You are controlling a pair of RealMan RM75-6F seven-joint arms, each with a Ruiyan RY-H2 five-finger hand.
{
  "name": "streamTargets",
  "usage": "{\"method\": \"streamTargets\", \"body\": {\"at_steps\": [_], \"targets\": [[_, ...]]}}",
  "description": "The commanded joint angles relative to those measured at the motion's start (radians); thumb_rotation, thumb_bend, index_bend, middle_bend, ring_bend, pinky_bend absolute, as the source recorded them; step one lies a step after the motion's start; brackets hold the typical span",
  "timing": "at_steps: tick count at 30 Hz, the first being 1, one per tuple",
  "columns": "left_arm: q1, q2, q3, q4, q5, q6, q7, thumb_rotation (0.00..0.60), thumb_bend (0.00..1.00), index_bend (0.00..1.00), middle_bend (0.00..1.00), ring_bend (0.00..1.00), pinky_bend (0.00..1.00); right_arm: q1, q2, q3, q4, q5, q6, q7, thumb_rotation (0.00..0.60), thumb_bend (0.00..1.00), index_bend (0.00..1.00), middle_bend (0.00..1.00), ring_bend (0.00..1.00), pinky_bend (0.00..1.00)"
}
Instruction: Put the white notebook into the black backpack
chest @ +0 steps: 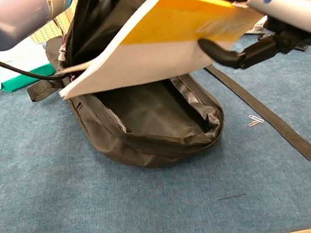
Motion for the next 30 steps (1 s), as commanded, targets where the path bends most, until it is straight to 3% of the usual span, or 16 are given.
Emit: {"method": "streamTargets", "body": {"at_steps": [1, 13, 20, 30], "targets": [[0.014, 0.026, 0.014, -0.030, 0.020, -0.025, -0.024, 0.600, 0.90, 0.76, 0.74, 0.64, 0.77, 0.024, -0.045, -0.003, 0.051, 0.004, -0.001, 0.022, 0.600, 0.61, 0.64, 0.57, 0.48, 0.71], [0.021, 0.097, 0.042, -0.103, 0.083, -0.104, -0.089, 0.600, 0.90, 0.76, 0.74, 0.63, 0.77, 0.074, -0.155, -0.004, 0.252, 0.016, 0.090, 0.091, 0.600, 0.61, 0.63, 0.57, 0.48, 0.71], [0.009, 0.159, 0.080, -0.128, 0.148, -0.204, -0.128, 0.600, 0.90, 0.76, 0.74, 0.63, 0.77, 0.112, -0.234, -0.053, 0.453, -0.016, 0.174, 0.108, 0.600, 0.61, 0.62, 0.57, 0.48, 0.71], [0.011, 0.230, 0.113, -0.192, 0.223, -0.214, -0.142, 0.600, 0.90, 0.76, 0.74, 0.63, 0.77, 0.127, -0.287, -0.082, 0.600, 0.036, 0.155, 0.176, 0.600, 0.61, 0.61, 0.57, 0.48, 0.71]]}}
